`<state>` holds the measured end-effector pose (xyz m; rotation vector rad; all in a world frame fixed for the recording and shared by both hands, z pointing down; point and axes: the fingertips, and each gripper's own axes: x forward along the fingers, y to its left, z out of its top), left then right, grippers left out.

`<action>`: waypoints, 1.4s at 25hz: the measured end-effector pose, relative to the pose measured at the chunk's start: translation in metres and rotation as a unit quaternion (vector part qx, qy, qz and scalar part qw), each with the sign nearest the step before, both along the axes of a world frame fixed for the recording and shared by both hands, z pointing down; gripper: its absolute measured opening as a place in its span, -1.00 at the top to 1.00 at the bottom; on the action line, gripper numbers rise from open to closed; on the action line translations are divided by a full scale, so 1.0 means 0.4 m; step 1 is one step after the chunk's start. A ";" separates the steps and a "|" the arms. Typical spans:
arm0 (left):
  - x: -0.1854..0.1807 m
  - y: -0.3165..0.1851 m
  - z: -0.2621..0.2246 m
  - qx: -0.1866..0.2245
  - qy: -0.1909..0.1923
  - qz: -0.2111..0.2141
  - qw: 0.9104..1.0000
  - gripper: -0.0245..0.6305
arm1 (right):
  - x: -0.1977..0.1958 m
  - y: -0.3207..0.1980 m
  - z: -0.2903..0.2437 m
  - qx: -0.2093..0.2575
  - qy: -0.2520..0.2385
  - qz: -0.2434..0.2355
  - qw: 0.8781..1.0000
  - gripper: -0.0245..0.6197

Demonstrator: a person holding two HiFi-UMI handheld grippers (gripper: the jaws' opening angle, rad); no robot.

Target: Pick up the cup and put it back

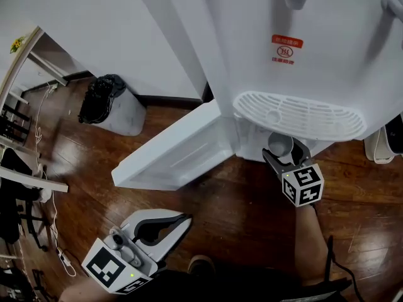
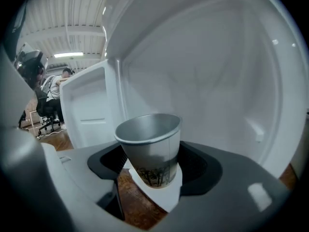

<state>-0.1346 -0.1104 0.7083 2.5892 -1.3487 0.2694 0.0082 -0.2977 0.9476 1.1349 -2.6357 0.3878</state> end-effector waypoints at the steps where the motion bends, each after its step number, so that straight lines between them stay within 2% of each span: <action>1: -0.008 0.001 0.004 -0.004 0.000 -0.002 1.000 0.92 | -0.007 -0.014 0.015 -0.003 -0.002 0.003 1.000 -0.09; 14: -0.088 0.010 0.013 -0.034 0.017 -0.034 0.999 0.92 | -0.073 -0.198 0.098 -0.016 0.009 0.029 0.999 -0.09; 20: -0.106 0.015 0.003 -0.016 -0.004 -0.035 0.999 0.92 | -0.086 -0.241 0.132 -0.027 0.022 0.040 0.999 -0.09; 24: -0.102 0.018 -0.002 -0.022 0.011 -0.034 0.999 0.92 | -0.084 -0.259 0.159 -0.041 0.027 0.053 0.997 -0.09; 31: -0.108 0.027 0.002 -0.026 0.007 -0.028 0.999 0.92 | -0.082 -0.287 0.192 -0.056 0.030 0.068 0.996 -0.09; 35: -0.125 0.021 0.003 -0.029 0.013 -0.041 0.999 0.92 | -0.086 -0.294 0.210 -0.069 0.027 0.078 0.994 -0.09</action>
